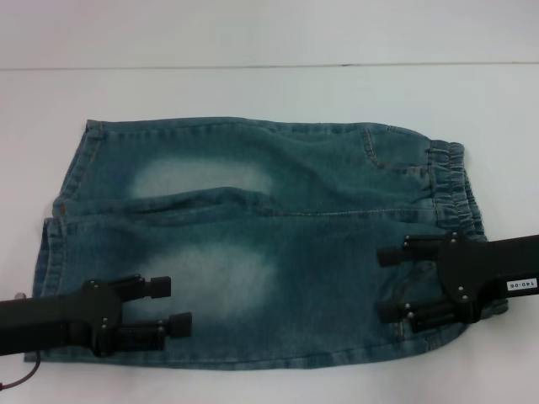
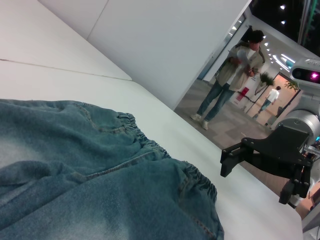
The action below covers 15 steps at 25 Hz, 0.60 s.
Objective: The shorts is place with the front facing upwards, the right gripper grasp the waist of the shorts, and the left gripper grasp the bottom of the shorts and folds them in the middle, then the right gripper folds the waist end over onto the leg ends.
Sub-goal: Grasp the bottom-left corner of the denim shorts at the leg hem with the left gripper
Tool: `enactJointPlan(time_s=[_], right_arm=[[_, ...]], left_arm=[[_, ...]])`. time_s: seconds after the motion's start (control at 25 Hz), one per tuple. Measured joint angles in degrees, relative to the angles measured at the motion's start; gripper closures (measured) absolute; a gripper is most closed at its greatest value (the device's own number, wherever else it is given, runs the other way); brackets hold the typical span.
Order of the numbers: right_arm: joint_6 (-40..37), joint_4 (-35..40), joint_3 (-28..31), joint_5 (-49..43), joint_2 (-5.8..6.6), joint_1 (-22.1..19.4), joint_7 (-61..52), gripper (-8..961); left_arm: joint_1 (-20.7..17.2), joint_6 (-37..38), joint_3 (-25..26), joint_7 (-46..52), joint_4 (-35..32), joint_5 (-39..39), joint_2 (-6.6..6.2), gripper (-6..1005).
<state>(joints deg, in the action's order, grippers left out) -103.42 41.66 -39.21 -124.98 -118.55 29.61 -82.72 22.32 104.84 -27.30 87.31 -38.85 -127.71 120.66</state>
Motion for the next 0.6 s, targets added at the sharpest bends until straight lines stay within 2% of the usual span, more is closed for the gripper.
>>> enactJointPlan(time_s=[0.6], right_arm=[[0.3, 0.0, -0.6, 0.0, -0.01, 0.1, -0.9, 28]], left_arm=[[-0.1, 0.4, 1.0, 0.2, -0.2, 0.0, -0.10, 66]])
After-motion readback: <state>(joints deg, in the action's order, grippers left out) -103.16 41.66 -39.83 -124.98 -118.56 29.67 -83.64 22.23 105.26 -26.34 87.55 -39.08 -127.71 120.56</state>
